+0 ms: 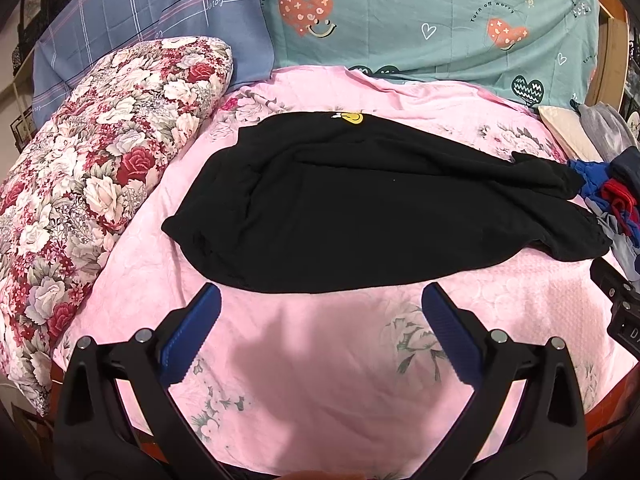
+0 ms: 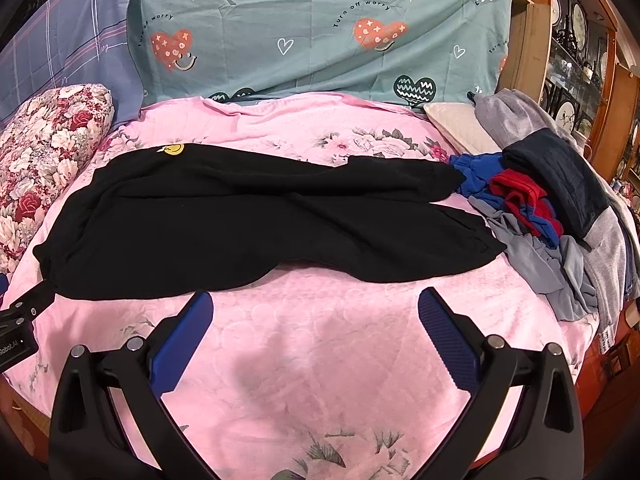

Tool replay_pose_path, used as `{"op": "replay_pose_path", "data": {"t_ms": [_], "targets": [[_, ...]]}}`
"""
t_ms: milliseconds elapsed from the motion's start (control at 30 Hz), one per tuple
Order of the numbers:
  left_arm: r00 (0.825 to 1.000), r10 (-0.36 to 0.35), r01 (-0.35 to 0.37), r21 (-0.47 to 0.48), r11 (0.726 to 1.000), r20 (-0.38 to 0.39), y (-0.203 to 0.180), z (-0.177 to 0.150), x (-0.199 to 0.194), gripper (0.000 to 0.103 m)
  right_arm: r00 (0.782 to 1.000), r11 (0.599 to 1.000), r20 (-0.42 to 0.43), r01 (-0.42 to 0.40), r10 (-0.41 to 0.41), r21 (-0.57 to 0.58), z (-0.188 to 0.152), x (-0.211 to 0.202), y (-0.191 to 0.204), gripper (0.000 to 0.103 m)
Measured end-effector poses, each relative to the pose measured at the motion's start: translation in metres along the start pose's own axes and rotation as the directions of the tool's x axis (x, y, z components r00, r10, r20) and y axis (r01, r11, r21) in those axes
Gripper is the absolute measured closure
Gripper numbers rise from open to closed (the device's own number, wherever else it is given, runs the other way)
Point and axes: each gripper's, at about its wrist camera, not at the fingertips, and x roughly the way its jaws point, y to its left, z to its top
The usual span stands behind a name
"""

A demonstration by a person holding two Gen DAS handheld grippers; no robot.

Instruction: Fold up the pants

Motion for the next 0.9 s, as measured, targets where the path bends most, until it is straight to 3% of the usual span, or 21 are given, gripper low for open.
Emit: {"op": "replay_pose_path", "data": {"t_ms": [900], "targets": [[1.000,0.002,-0.002,0.005,1.000,-0.004,-0.0001,-0.0028,0.0025,0.002,1.000,1.000,-0.004,-0.008,0.008,-0.007,0.0003,0.0020,0.0013,0.001]]}}
